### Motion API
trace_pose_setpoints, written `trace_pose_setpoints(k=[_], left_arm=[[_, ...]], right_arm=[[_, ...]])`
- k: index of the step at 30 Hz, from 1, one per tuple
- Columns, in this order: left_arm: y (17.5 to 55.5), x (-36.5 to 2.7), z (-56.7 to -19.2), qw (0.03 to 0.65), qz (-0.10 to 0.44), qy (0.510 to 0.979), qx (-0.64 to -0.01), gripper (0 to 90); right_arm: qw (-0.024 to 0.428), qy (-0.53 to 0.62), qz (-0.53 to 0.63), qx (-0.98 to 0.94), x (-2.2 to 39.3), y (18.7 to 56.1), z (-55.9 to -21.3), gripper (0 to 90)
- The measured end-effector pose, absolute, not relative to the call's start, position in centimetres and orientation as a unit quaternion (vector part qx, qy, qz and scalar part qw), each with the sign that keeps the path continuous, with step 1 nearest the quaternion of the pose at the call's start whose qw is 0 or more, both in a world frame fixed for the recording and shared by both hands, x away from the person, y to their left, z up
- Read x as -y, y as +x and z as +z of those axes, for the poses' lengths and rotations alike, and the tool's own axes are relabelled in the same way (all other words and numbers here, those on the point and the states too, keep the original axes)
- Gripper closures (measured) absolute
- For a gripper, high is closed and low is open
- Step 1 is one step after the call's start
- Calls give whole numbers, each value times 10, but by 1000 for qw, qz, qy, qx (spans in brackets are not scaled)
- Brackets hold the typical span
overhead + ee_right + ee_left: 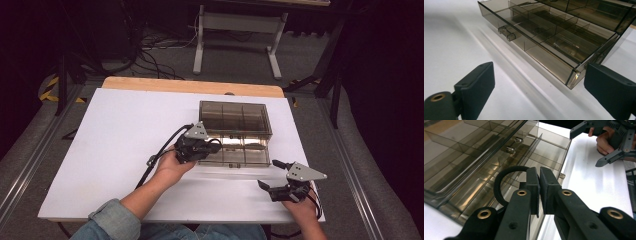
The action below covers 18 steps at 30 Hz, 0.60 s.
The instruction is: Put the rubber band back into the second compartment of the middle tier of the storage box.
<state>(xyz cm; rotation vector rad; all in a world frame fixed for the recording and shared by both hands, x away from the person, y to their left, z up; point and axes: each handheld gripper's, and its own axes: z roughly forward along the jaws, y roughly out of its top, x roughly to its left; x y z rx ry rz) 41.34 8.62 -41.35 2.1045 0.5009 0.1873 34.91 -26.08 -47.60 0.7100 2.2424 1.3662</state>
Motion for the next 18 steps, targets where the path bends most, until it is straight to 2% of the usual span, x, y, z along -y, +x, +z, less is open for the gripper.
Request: trace_pose_setpoints(k=[18], left_arm=[[415, -52, -419, 464, 55, 864, -188, 858]], right_arm=[[208, 253, 492, -807, 261, 349, -476, 105]])
